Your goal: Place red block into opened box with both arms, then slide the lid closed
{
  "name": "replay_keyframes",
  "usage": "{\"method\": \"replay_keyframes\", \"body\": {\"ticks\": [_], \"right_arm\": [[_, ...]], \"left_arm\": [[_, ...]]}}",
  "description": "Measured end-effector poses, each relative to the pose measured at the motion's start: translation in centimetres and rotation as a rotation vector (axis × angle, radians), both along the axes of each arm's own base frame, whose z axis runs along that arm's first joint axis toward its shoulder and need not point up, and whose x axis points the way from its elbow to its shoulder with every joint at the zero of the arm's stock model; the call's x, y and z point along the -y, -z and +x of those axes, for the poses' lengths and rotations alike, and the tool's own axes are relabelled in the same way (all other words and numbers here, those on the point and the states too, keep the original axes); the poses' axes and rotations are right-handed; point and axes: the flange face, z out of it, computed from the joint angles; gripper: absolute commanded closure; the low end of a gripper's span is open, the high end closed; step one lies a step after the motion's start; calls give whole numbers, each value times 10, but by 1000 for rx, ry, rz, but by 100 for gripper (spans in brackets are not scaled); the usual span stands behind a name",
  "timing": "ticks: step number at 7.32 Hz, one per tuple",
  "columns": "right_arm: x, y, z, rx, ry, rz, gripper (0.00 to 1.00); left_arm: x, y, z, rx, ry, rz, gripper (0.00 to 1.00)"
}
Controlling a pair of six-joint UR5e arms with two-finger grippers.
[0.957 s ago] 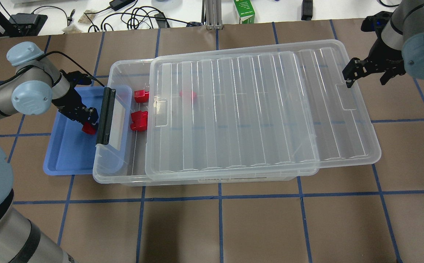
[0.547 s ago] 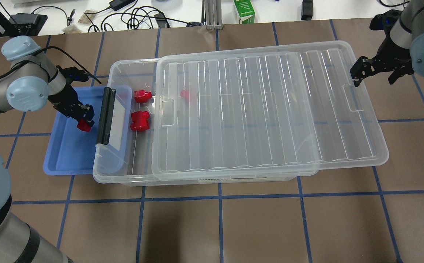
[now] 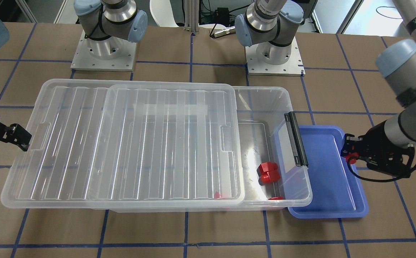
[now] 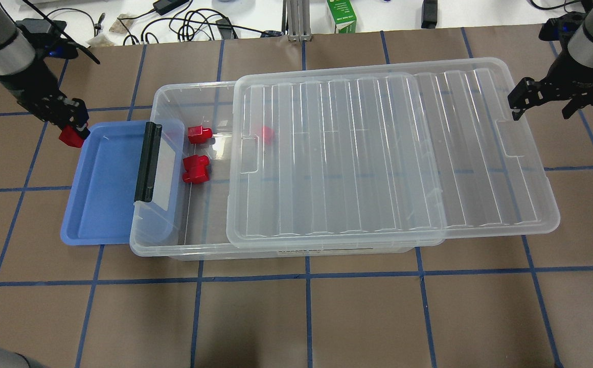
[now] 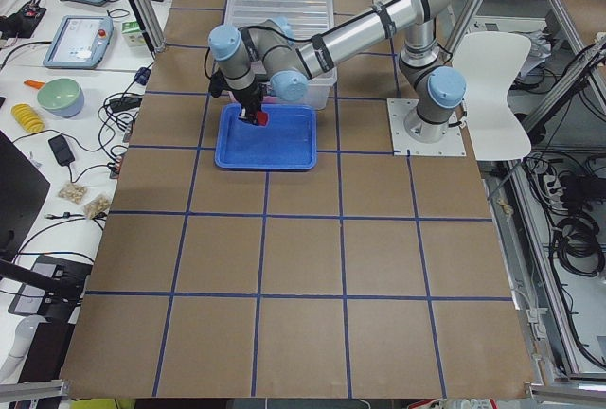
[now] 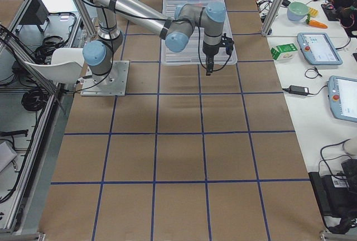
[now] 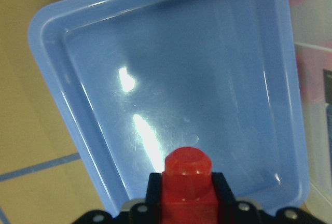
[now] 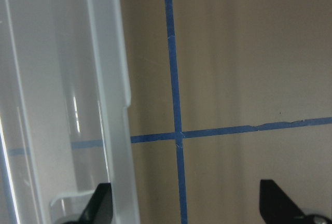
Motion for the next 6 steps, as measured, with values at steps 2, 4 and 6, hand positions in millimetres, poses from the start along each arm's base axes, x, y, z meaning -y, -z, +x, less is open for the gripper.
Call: {"method": "replay_keyframes", "body": {"ticks": [2, 4, 6], "right_arm": [[-4, -2, -17, -7, 30, 2, 0], [-8, -4, -29, -13, 52, 0, 0], [-10, -6, -33, -14, 59, -1, 0]], "left_arm": [[-13, -55, -32, -2, -51, -47, 100], [-22, -67, -110, -1, -97, -54, 100], [-28, -48, -173, -3, -123, -17, 100]]}}
